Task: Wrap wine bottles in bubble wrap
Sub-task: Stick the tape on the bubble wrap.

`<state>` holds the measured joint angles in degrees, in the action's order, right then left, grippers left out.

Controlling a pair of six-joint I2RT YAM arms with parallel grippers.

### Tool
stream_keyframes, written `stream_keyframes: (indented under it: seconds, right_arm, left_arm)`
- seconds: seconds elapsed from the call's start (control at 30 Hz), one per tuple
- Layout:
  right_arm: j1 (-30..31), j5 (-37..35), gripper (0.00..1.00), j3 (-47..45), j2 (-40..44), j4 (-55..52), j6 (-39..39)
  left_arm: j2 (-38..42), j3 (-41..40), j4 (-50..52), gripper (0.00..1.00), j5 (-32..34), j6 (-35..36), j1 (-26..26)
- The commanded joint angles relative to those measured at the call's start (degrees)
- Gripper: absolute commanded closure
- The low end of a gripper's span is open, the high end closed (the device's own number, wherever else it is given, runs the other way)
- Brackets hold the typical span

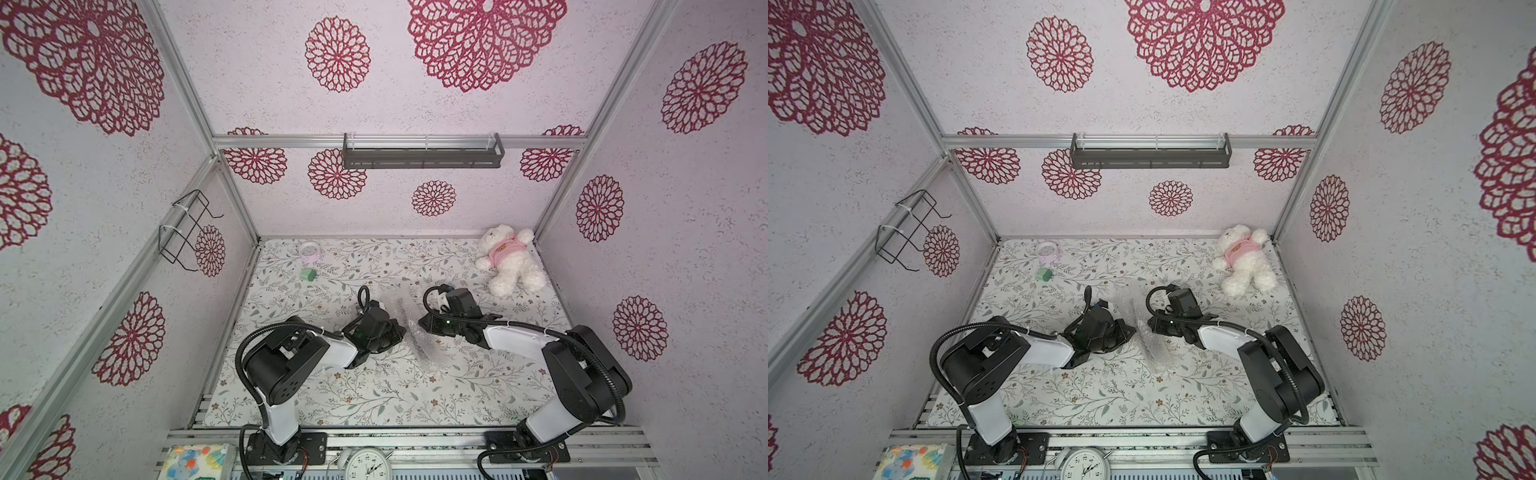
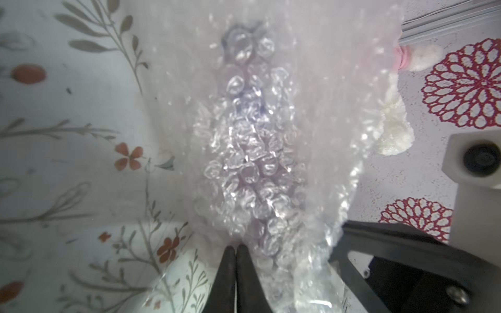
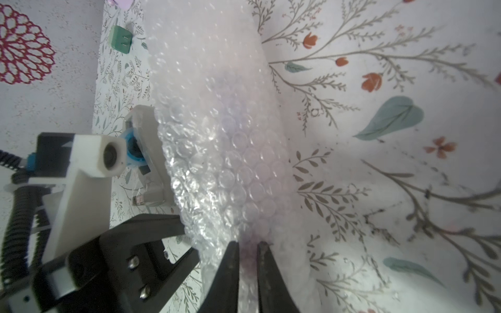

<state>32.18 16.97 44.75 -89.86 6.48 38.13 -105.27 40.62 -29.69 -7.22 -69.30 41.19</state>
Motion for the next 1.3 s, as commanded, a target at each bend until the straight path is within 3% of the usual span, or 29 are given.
stream_keyframes:
  seconds: [0.0,0.13,0.33,0.6,0.97,1.1,1.27]
  right_arm:
    - [0.8,-2.8,0.78,0.5,4.4,-5.2,-0.1]
    - [0.5,-8.4,0.66,4.1,8.0,-12.4,-2.8]
    - [0.6,-9.2,0.65,8.5,9.2,-18.2,-6.5]
    - [2.0,-2.4,0.81,9.5,3.6,-15.2,-7.7]
    - [2.8,-2.3,0.87,7.6,-1.9,-14.6,-8.2]
    - [3.1,-1.8,0.88,6.0,-1.7,-13.4,-7.2]
    - [3.2,0.9,0.88,3.5,-1.0,-9.3,-4.5]
  left_arm:
    - [-1.2,1.7,-2.5,0.92,-0.7,-1.0,-0.1]
    - [-1.0,1.4,-2.3,0.92,-0.7,-0.9,-0.1]
    - [-0.2,1.5,-1.7,0.92,-0.6,-0.4,-0.1]
    - [-0.1,1.7,-1.1,0.92,-0.2,-0.1,0.1]
    - [1.0,1.6,0.3,0.91,-0.3,0.4,0.0]
    - [6.1,1.0,4.0,0.82,0.2,3.1,-1.4]
    - [14.2,5.4,16.2,0.76,0.4,10.6,-4.3]
